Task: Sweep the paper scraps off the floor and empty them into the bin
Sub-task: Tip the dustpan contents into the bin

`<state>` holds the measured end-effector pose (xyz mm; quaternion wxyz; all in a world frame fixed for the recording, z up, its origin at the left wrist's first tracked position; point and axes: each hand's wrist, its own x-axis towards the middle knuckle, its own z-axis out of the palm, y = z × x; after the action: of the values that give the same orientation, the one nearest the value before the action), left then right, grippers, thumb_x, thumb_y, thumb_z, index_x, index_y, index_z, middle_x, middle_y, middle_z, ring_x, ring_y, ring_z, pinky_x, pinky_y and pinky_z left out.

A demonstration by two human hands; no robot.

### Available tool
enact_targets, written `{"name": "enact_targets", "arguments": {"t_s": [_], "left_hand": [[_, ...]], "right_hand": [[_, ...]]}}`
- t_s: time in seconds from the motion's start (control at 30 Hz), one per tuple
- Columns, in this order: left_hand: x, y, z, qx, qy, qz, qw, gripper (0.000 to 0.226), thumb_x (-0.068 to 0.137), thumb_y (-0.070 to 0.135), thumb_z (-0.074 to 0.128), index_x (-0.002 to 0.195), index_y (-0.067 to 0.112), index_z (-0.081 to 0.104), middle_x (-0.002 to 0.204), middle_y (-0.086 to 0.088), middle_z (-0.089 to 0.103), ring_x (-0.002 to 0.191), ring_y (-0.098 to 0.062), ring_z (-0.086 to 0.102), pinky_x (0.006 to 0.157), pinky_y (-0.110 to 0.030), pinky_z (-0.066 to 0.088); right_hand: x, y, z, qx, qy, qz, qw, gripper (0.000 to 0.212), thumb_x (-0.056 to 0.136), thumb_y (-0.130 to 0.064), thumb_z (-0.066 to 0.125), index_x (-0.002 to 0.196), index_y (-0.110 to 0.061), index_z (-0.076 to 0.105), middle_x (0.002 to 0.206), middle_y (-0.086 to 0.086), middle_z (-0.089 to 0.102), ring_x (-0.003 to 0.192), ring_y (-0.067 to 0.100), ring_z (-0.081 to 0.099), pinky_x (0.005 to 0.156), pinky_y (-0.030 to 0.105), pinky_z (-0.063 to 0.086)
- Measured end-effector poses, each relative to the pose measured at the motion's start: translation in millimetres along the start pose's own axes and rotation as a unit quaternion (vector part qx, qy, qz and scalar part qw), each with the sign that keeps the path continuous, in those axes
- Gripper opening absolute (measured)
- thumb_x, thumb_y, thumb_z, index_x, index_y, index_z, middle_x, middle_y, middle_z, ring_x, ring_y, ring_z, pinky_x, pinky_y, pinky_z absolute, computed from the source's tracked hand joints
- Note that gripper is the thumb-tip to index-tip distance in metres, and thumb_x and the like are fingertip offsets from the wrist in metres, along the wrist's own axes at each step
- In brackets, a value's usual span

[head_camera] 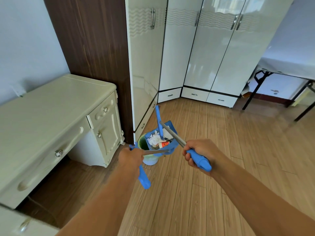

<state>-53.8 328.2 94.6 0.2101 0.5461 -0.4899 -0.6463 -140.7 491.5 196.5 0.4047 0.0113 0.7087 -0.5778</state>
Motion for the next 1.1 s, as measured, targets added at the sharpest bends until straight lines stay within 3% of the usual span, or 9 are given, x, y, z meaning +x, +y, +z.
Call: {"name": "enact_targets", "arguments": {"t_s": [0.13,0.37,0.53,0.63,0.7,0.8,0.9,1.0,1.1], "left_hand": [[8,-7,-1,-0.112,0.024,-0.103,0.988,0.006,0.082,-0.005,0.057,0.08,-0.002,0.052,0.063,-0.009,0.048,0.053,-0.017,0.046,0.048,-0.028,0.041],[28,-23,10,-0.239,0.005,-0.176,0.955,0.031,0.086,-0.003,0.052,0.059,0.011,0.048,0.052,-0.007,0.052,0.054,-0.016,0.044,0.055,-0.027,0.037],[41,-32,21,-0.33,-0.015,-0.201,0.922,0.03,0.095,0.0,0.042,0.067,0.009,0.044,0.071,-0.005,0.045,0.052,-0.011,0.052,0.055,-0.022,0.04],[46,-41,22,-0.394,-0.028,-0.231,0.889,0.029,0.096,0.0,0.038,0.069,0.007,0.045,0.073,-0.007,0.047,0.051,-0.013,0.056,0.047,-0.019,0.049],[49,-46,20,-0.426,-0.053,-0.259,0.866,0.027,0.093,-0.003,0.038,0.069,0.006,0.048,0.078,-0.011,0.053,0.059,-0.013,0.058,0.053,-0.024,0.051],[49,-47,18,-0.464,-0.077,-0.295,0.832,0.026,0.075,-0.015,0.035,0.067,0.007,0.046,0.082,-0.012,0.057,0.068,-0.015,0.057,0.053,-0.032,0.047],[53,-52,16,-0.502,-0.076,-0.312,0.803,0.026,0.059,-0.013,0.035,0.07,0.006,0.049,0.07,-0.006,0.056,0.055,-0.009,0.052,0.035,-0.019,0.045],[61,-67,15,-0.495,-0.064,-0.329,0.802,0.028,0.084,-0.008,0.037,0.064,0.009,0.045,0.035,-0.001,0.047,0.026,-0.005,0.043,0.034,-0.012,0.041],[67,-76,15,-0.496,-0.076,-0.334,0.798,0.031,0.09,-0.002,0.037,0.062,0.012,0.039,0.028,0.002,0.04,0.02,-0.006,0.039,0.033,-0.009,0.04]], "right_hand": [[10,4,9,-0.024,0.008,-0.027,0.999,0.016,0.081,0.007,0.048,0.069,0.002,0.057,0.06,0.014,0.052,0.034,0.011,0.048,0.033,0.016,0.041],[24,8,20,-0.075,0.002,-0.044,0.996,0.017,0.082,0.008,0.047,0.07,-0.001,0.055,0.06,0.014,0.049,0.037,0.013,0.048,0.035,0.018,0.04],[32,15,21,-0.093,0.004,-0.046,0.995,0.022,0.082,0.01,0.049,0.101,0.017,0.058,0.062,0.015,0.049,0.037,0.014,0.047,0.036,0.019,0.04],[36,20,24,-0.093,-0.013,-0.046,0.995,0.024,0.083,0.009,0.049,0.096,0.0,0.067,0.063,0.015,0.05,0.039,0.015,0.047,0.036,0.019,0.041],[39,22,26,-0.094,-0.016,-0.046,0.994,0.027,0.084,0.009,0.05,0.082,-0.013,0.066,0.063,0.015,0.052,0.038,0.015,0.048,0.035,0.019,0.041],[45,25,26,-0.098,-0.02,-0.041,0.994,0.03,0.085,0.01,0.049,0.077,-0.017,0.062,0.064,0.016,0.052,0.038,0.015,0.048,0.036,0.02,0.04],[51,26,28,-0.098,-0.03,-0.034,0.994,0.031,0.084,0.01,0.049,0.079,-0.018,0.061,0.065,0.016,0.052,0.039,0.015,0.048,0.036,0.02,0.04],[56,28,33,-0.106,-0.035,-0.028,0.993,0.033,0.084,0.01,0.049,0.079,-0.02,0.061,0.066,0.017,0.053,0.039,0.016,0.048,0.036,0.019,0.04],[63,32,40,-0.117,-0.043,-0.024,0.992,0.029,0.082,0.011,0.05,0.094,-0.012,0.063,0.069,0.018,0.053,0.038,0.015,0.049,0.036,0.019,0.04]]}}
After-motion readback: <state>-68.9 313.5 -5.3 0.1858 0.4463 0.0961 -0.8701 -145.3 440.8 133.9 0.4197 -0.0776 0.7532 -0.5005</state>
